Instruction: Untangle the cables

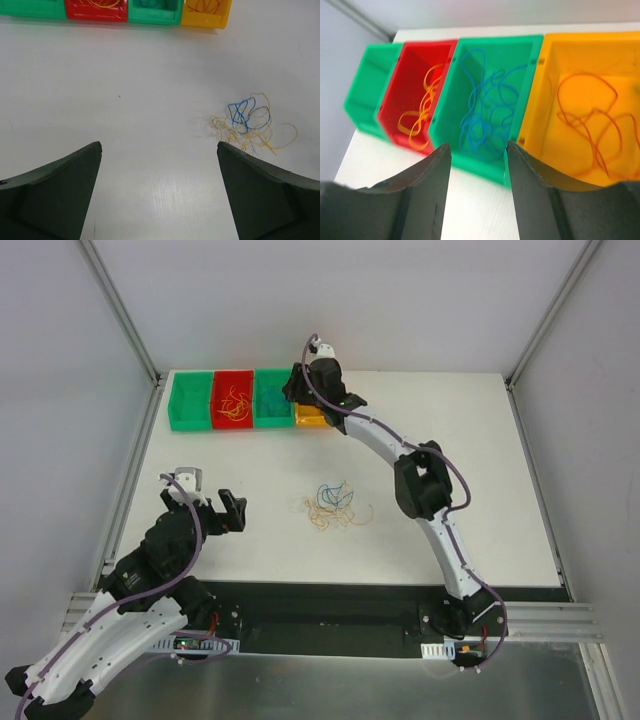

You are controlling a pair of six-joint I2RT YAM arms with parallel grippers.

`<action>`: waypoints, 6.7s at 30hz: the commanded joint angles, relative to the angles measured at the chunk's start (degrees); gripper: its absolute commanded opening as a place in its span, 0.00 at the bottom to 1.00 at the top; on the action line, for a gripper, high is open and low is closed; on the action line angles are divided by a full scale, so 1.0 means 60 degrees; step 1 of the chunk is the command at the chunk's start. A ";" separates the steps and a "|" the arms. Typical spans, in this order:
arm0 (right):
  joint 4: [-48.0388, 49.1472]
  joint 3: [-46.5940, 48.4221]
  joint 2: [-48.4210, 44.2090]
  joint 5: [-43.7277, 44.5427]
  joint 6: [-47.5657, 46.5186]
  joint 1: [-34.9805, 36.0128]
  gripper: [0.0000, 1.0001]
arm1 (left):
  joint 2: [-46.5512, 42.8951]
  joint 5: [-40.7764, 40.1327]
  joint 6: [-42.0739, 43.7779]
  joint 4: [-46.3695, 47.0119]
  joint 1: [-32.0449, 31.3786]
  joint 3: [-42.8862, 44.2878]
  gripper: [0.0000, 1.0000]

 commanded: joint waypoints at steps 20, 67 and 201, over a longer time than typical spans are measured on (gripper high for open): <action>0.1657 -1.1048 -0.8289 -0.5047 -0.1035 -0.1667 0.51 | 0.9608 0.5980 -0.0080 0.3894 0.0286 0.2456 0.54; 0.2535 -1.1503 -0.8246 -0.6530 -0.4115 0.0001 0.78 | 0.8122 0.5363 -0.1381 0.3352 0.1005 0.4318 0.00; 0.6183 -1.1884 -0.6517 -0.6587 0.2156 -0.3983 0.51 | 1.5720 0.4397 -0.0646 0.2854 0.7962 1.0850 0.00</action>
